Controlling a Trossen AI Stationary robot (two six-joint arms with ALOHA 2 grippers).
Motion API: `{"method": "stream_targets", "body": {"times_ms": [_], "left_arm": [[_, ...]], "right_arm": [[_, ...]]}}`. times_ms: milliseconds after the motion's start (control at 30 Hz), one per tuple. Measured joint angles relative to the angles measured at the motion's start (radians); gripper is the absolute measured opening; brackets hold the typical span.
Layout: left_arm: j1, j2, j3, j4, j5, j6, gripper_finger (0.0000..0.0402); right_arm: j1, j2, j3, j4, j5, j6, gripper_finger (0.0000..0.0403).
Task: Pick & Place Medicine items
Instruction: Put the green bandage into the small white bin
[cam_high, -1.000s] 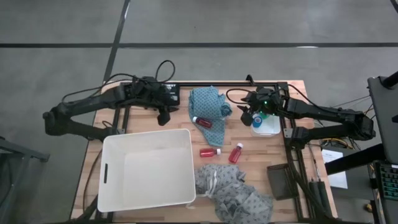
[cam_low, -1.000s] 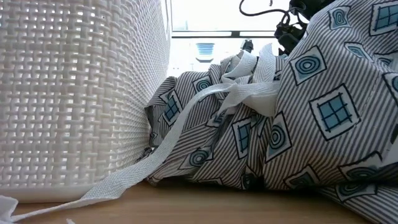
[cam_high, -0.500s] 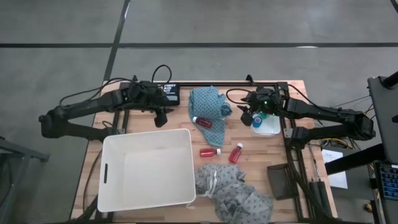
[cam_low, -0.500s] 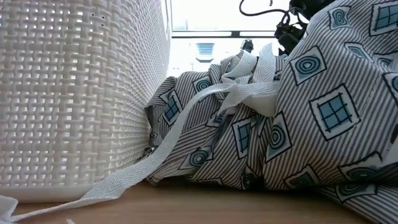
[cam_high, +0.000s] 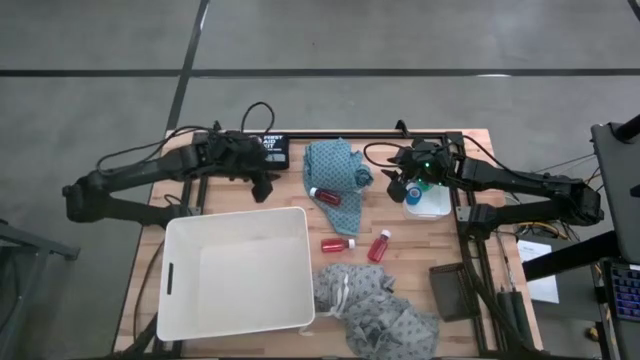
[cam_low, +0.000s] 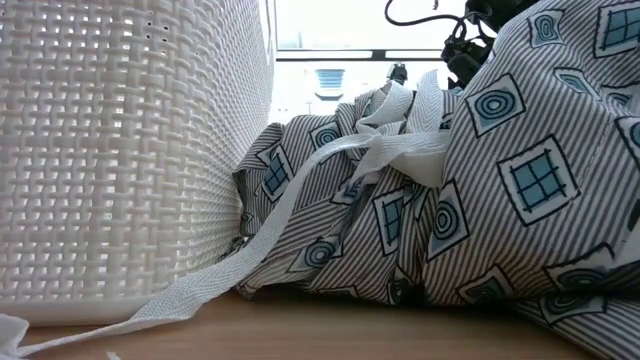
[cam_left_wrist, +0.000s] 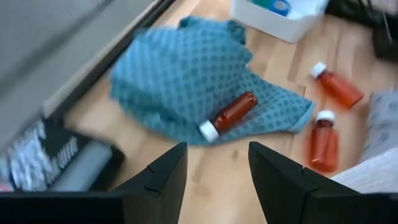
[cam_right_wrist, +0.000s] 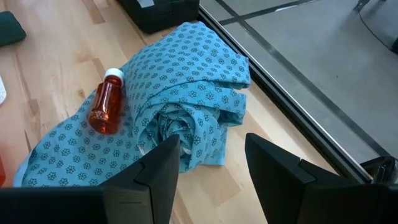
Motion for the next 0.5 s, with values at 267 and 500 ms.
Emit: {"method": "stream_targets", "body": {"times_ms": [267,500], "left_arm": [[0.004,0.000,0.143,-0.368,-0.075,-0.459,0.0171],[0.009,0.002,0.187,-0.652,-0.074,-0.963,0.0155]], "right_arm": [[0.000,0.000,0.000,0.000,0.000,0.000,0.0178],[0.000,0.000,0.000,0.000,0.000,0.000,0.0178]]}}
